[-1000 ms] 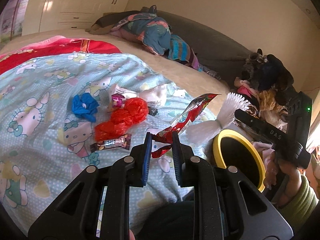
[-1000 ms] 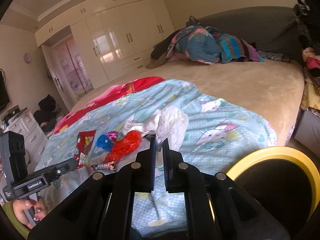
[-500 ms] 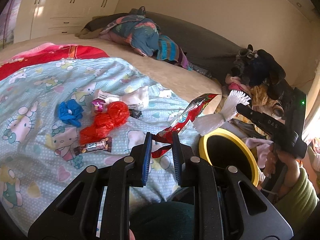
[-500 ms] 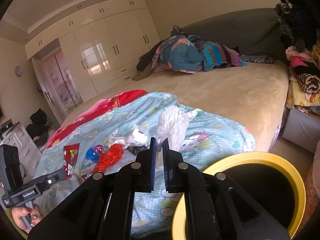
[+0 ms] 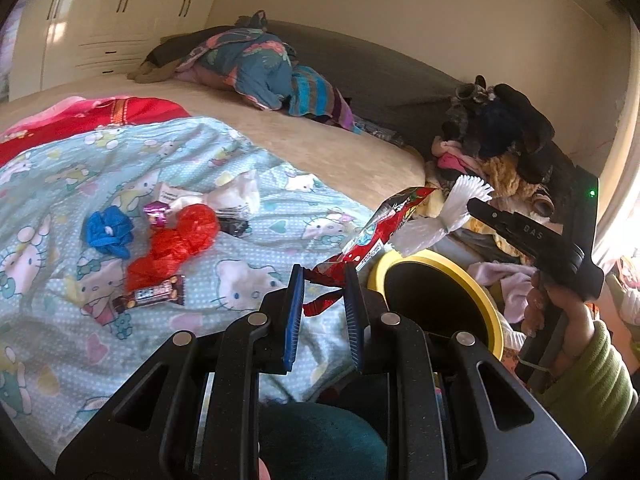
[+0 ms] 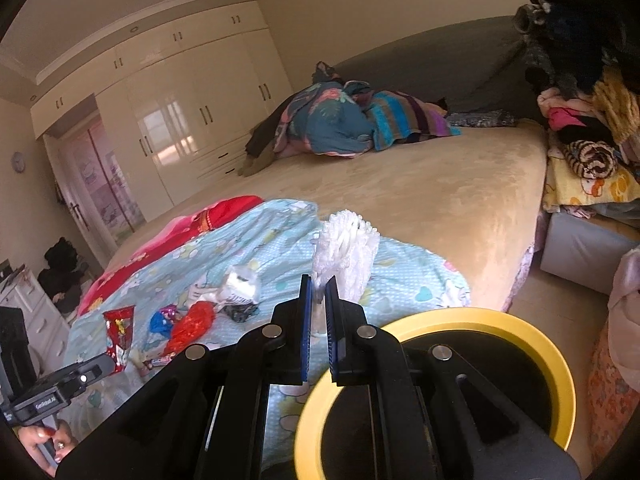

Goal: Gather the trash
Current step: 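Carry the red-white wrapper and white foam net over the yellow-rimmed bin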

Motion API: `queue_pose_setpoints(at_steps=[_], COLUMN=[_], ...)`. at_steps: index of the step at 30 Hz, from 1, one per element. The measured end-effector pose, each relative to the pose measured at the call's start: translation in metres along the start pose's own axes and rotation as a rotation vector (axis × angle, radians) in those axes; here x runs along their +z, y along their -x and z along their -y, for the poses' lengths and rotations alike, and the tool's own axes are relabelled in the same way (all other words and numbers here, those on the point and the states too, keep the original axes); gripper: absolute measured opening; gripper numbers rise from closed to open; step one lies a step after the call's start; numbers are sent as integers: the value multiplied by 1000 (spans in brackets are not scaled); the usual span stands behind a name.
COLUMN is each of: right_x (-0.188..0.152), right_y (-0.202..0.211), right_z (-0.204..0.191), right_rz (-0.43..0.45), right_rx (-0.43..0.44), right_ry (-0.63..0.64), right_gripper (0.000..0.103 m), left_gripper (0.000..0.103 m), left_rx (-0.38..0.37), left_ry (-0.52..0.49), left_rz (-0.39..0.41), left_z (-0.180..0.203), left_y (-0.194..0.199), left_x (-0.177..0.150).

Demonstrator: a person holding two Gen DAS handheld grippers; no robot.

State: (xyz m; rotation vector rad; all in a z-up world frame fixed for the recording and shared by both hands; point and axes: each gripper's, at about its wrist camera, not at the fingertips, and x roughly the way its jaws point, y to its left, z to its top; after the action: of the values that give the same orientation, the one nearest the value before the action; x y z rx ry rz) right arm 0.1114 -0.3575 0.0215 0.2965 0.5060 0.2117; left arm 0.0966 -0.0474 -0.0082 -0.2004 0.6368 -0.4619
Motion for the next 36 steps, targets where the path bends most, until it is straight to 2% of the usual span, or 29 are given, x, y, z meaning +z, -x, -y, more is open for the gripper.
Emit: queue_pose_setpoints(at_steps=[14, 26, 36], right_x=[3, 1, -9], right_y=[17, 27, 20], right_z=[28, 60, 82], right_rz=[6, 0, -63], right_rx=[-36, -87, -119], right_ry=[3, -44, -60], right_gripper=[7, 7, 7], left_gripper=[15, 15, 15], left_rx=[-45, -72, -91], left_ry=[-48, -108, -145], left_rz=[-41, -75, -120], left_z=[34, 61, 79], left_y=[-17, -31, -46], left_x=[-8, -14, -23])
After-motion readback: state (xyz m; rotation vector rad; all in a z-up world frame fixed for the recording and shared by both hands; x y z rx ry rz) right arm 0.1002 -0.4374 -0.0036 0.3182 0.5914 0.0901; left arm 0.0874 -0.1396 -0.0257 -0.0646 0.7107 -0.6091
